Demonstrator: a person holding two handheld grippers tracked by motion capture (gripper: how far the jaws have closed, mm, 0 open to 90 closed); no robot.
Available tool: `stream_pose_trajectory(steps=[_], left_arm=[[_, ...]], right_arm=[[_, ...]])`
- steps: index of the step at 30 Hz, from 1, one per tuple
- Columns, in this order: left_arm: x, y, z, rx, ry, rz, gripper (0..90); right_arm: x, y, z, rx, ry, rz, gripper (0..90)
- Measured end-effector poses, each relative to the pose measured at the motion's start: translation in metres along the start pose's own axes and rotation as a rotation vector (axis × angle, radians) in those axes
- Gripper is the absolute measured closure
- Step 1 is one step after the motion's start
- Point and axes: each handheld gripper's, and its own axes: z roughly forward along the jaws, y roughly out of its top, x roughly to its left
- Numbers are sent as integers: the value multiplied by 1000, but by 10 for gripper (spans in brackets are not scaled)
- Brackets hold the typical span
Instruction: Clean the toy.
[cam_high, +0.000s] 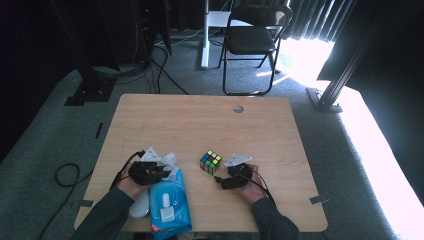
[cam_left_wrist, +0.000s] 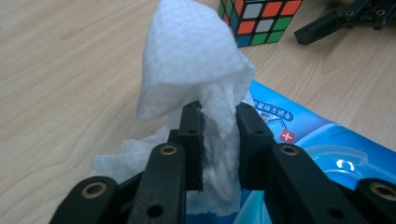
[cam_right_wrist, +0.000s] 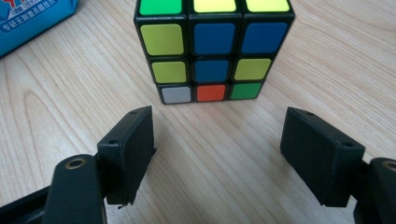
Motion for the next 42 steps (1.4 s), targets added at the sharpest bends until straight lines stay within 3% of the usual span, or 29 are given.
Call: stream_pose_trajectory(steps=[6,11,16,27,35,42], left_arm=[[0,2,-6,-25,34,9,786],[4,3,-14,-62,46,-8,821],[5,10,-21,-84,62,15,843],[6,24,-19,-108,53,30,844],[12,33,-15,-122,42,28,844],[15,42,-13,-134,34,36,845]], right_arm=[[3,5,3,-4,3,11,231],[8,12,5,-38,-20,-9,209],[6,18,10,-64,-18,-12,180],[3,24,21,-69,-18,-12,237],[2,23,24,-68,13,-4,315],[4,23,24,-75,5,-23,338]])
